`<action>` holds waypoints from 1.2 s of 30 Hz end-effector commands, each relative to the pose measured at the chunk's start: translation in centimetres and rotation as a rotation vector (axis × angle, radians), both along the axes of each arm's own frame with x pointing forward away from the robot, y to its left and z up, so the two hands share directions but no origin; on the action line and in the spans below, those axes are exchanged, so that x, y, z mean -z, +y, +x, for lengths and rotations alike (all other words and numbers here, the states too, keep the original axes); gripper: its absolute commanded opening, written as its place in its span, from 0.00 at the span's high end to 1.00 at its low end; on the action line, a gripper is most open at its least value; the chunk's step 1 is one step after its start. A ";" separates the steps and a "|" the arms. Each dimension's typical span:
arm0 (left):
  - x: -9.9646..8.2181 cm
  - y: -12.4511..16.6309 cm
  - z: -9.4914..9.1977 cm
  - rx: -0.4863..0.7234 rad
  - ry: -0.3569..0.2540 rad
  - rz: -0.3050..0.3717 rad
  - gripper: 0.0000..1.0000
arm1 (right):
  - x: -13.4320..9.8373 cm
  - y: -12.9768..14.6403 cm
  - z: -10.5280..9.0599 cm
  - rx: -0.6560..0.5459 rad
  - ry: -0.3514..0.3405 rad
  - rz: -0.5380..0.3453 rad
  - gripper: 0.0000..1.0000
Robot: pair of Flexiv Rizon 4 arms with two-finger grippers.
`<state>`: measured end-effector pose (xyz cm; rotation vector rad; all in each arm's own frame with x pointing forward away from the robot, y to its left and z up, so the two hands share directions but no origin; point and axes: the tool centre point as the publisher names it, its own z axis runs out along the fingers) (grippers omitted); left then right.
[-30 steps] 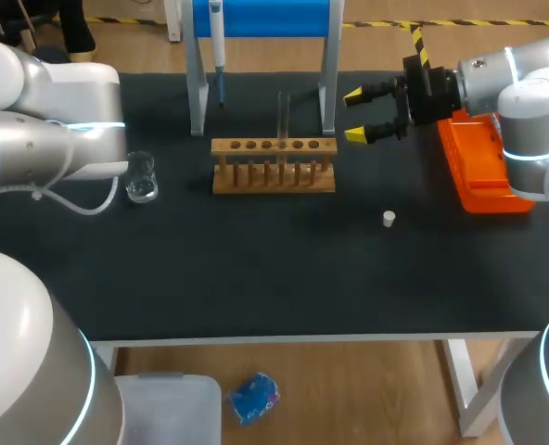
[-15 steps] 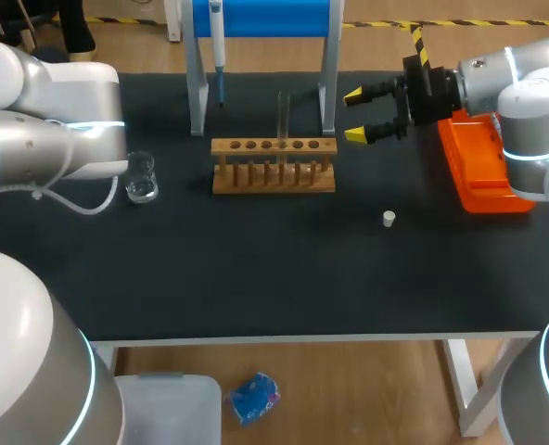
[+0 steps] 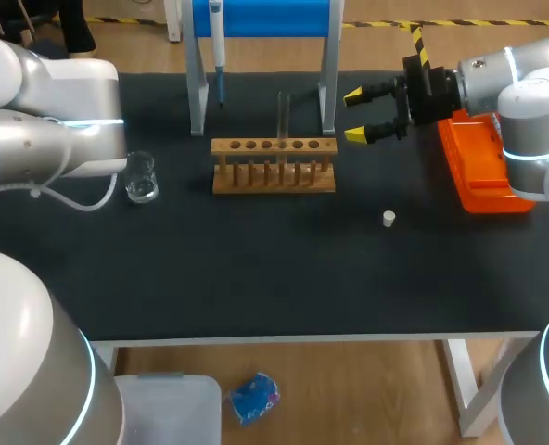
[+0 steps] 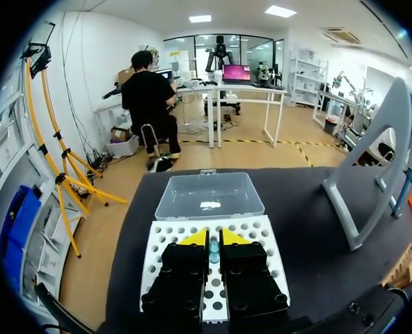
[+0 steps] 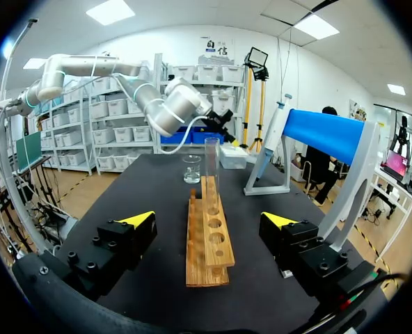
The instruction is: Invert the test tube, pick up the pipette, mount the tip to pipette, aspirate from beaker and dispense into the tube, eject the tip, return the pipette, and cap with the stopper.
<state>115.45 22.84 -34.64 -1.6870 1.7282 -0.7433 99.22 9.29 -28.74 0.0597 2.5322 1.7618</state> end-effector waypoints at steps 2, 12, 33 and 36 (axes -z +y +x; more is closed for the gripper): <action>-0.8 -0.1 -0.4 0.006 -0.006 0.005 1.00 | 0.0 0.0 -0.1 0.001 -0.001 -0.001 0.00; -3.2 -0.2 -0.8 0.013 -0.038 0.025 1.00 | 0.0 0.0 -0.1 0.001 -0.001 -0.001 0.00; -10.2 -1.3 -2.5 0.070 -0.169 0.065 1.00 | 0.0 0.0 -0.1 0.001 -0.001 -0.001 0.00; -10.2 -1.3 -2.5 0.070 -0.169 0.065 1.00 | 0.0 0.0 -0.1 0.001 -0.001 -0.001 0.00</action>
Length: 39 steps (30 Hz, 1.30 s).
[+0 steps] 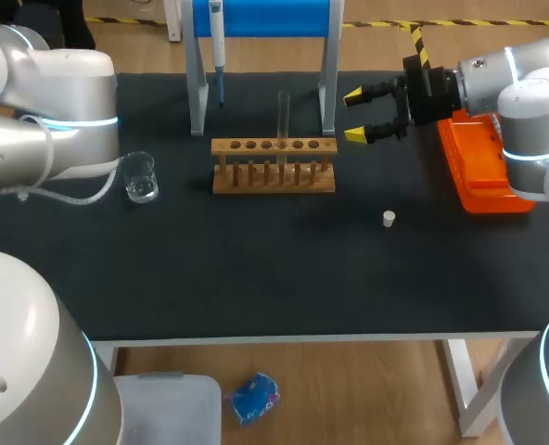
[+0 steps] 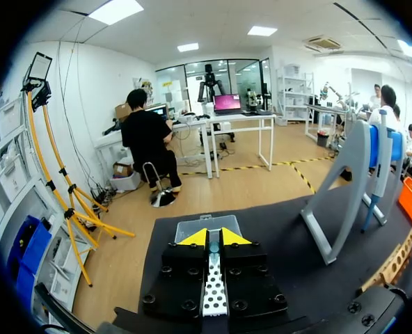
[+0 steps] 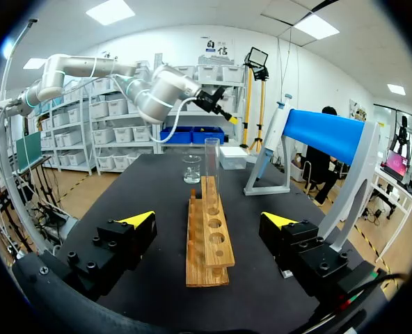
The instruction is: Invert the test tube, pick up the pipette, mount the tip to pipette, aspirate from beaker and dispense into the tube, eject the tip, return the pipette, and cap with the stopper.
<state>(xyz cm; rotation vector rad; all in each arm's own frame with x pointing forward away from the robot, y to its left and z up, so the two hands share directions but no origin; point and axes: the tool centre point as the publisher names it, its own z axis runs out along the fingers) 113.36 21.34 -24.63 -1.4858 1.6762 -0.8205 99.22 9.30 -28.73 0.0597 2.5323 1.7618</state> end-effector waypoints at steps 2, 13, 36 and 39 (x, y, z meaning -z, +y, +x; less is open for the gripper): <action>-0.2 0.2 -0.4 0.008 0.000 -0.004 1.00 | 0.0 0.0 -0.1 0.001 -0.001 -0.001 0.00; -3.2 -2.1 -1.8 0.243 -0.099 -0.013 1.00 | 0.0 0.0 -0.1 0.001 -0.001 -0.001 0.00; -9.0 -9.5 -9.1 0.772 -0.203 -0.004 1.00 | -3.8 0.6 -10.3 -0.160 0.000 0.175 0.00; -9.0 -9.5 -9.1 0.772 -0.203 -0.004 1.00 | -3.8 0.6 -10.3 -0.160 0.000 0.175 0.00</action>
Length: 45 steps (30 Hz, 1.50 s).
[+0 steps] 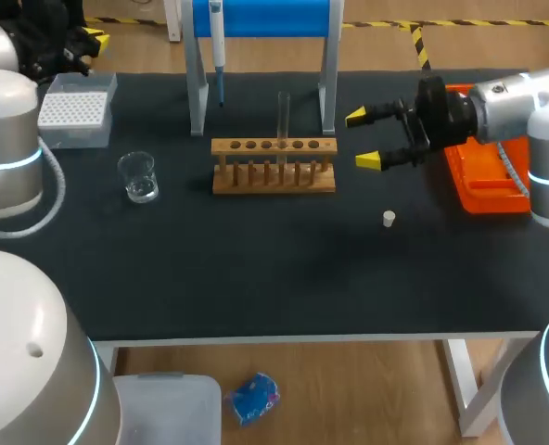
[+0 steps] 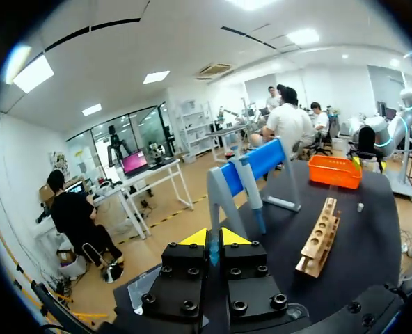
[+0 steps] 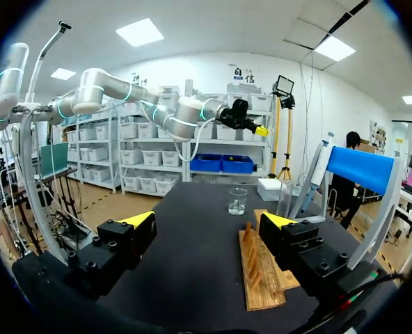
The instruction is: Invert the test tube, pick up the pipette, mount the tip to pipette, aspirate from beaker and dispense into the tube, eject the tip, return the pipette, and cap with the stopper.
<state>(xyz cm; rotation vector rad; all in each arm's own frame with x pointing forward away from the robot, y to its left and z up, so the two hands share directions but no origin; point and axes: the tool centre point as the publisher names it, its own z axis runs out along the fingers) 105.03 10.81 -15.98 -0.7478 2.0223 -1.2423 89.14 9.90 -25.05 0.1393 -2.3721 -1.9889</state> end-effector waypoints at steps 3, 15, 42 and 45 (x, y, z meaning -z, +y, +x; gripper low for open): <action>-0.3 1.0 -0.8 0.098 0.029 -0.021 1.00 | 0.1 0.3 0.1 0.003 -0.003 0.013 0.00; -0.9 -4.3 -2.5 0.317 0.062 0.036 1.00 | 1.3 3.4 -3.8 -0.113 0.038 0.115 0.00; -1.5 -13.0 -8.6 0.761 0.153 0.130 1.00 | 1.6 3.0 -3.8 -0.103 0.041 0.112 0.00; -1.5 -13.0 -8.6 0.761 0.153 0.130 1.00 | 1.6 3.0 -3.8 -0.103 0.041 0.112 0.00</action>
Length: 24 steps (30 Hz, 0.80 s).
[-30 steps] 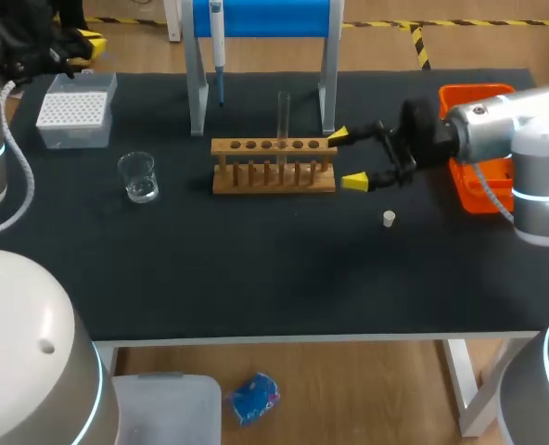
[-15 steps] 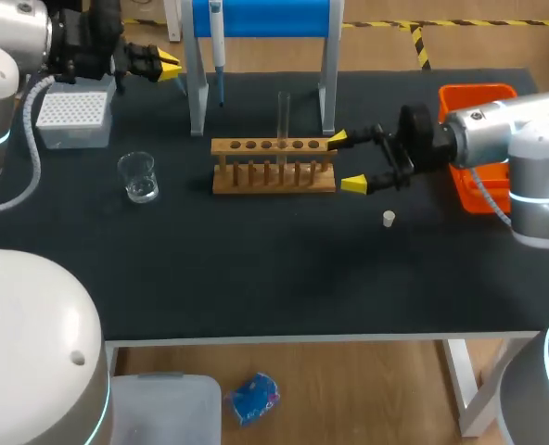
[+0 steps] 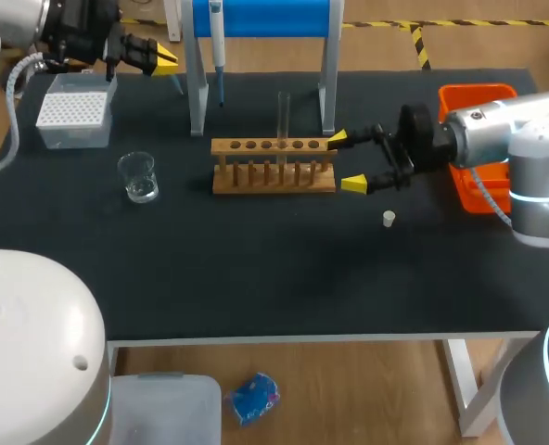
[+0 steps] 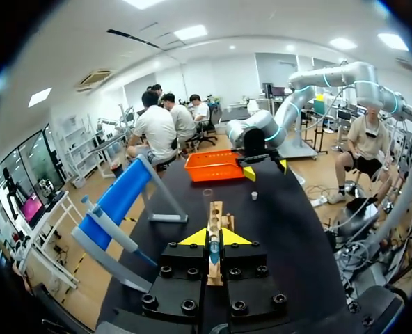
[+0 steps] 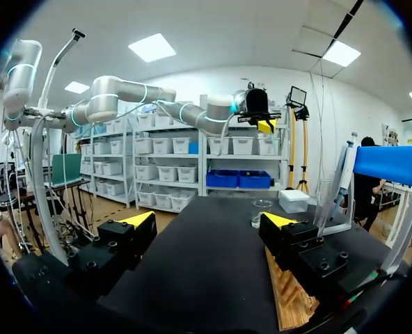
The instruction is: Invert the test tube, pick up the pipette, mount the tip to pipette, aspirate from beaker and dispense into the tube, eject the tip, return the pipette, and cap with the stopper.
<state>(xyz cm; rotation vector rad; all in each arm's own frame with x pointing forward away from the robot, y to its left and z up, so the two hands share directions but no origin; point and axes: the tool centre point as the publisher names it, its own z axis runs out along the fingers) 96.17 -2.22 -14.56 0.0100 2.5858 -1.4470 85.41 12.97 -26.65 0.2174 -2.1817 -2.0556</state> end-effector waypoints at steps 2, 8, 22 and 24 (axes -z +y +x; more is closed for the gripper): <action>-0.2 -1.3 -0.5 0.032 0.050 0.050 1.00 | 0.0 0.0 0.0 0.001 -0.001 0.000 0.00; 0.0 -5.8 -4.0 0.016 0.100 0.067 1.00 | 0.0 0.0 0.0 0.001 -0.001 0.000 0.00; 2.0 -12.1 -9.6 -0.059 0.144 0.032 1.00 | 0.0 0.0 0.0 0.001 -0.001 0.000 0.00; 2.4 -12.8 -9.9 -0.060 0.155 0.093 1.00 | 0.0 0.0 0.0 0.001 -0.001 0.000 0.00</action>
